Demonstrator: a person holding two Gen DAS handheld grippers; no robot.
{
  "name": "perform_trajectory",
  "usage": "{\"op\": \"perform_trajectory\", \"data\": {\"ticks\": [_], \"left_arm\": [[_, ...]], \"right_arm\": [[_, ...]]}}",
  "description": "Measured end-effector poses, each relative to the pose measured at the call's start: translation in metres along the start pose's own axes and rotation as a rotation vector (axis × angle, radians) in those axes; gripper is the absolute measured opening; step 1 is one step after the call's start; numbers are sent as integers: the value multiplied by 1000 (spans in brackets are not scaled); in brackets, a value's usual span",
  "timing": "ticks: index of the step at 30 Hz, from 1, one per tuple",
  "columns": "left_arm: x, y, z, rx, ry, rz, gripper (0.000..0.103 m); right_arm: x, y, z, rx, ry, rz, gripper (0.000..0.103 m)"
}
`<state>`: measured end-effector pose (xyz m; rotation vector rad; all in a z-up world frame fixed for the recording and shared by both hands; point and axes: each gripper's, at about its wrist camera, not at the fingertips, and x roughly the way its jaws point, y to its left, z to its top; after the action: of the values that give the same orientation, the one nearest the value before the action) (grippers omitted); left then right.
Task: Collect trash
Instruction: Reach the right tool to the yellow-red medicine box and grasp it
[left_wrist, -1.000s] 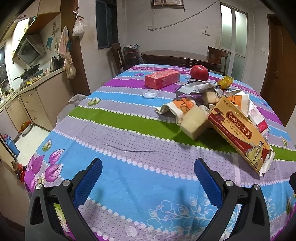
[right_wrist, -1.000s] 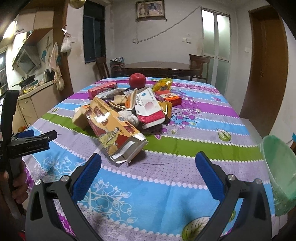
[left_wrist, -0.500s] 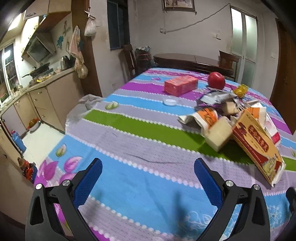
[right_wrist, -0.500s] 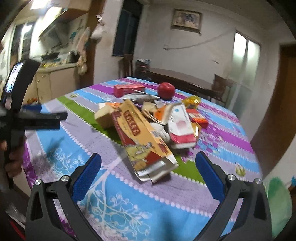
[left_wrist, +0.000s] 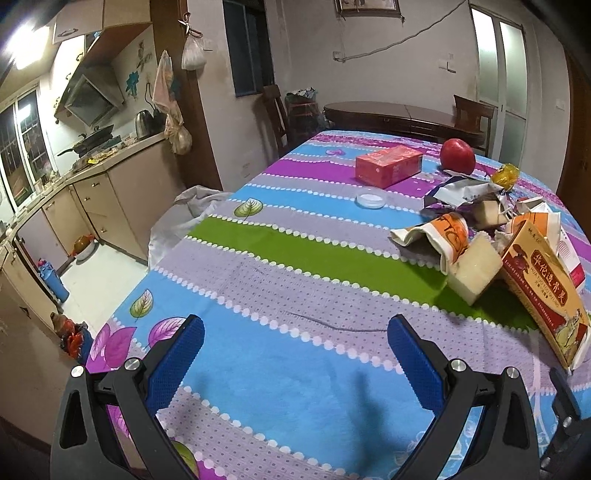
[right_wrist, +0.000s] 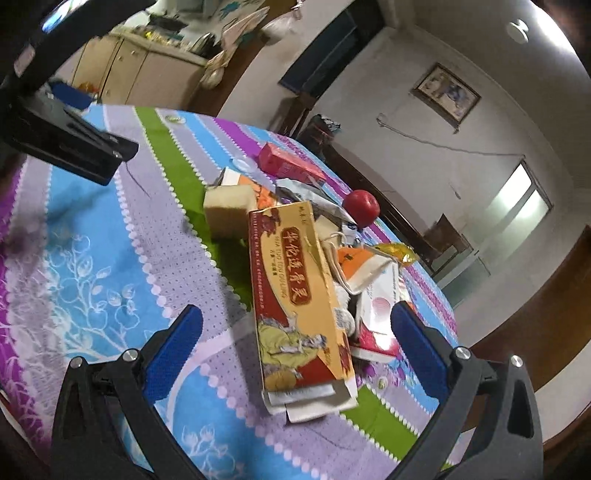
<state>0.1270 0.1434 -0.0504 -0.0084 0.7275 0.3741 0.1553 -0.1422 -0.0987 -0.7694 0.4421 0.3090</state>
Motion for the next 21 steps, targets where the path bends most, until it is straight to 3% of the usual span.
{"op": "perform_trajectory", "data": {"ticks": [2,5,6,7,12,15,20,21], "left_arm": [[2,1,-1,-1,7,3,99],[6,1,-2,-4,19,3,99],[6,1,-2,-5,22,2,99],[7,1,-3,-8,25,0,99],[9,5,-4,-18,35,2,99],[12,9,0,-41,52,-45,99],[23,14,16,-130,98,-198,99],[26,16,19,-151,112,-232,99]], "right_arm": [[6,4,3,-18,6,-3,93],[18,4,4,-17,46,13,69],[20,3,3,-11,56,18,56],[24,2,2,0,71,32,32],[7,-6,-6,99,55,73,0],[-13,-8,-14,156,31,85,0],[-36,-8,-25,196,28,113,1],[-38,-7,-25,181,24,120,12]]}}
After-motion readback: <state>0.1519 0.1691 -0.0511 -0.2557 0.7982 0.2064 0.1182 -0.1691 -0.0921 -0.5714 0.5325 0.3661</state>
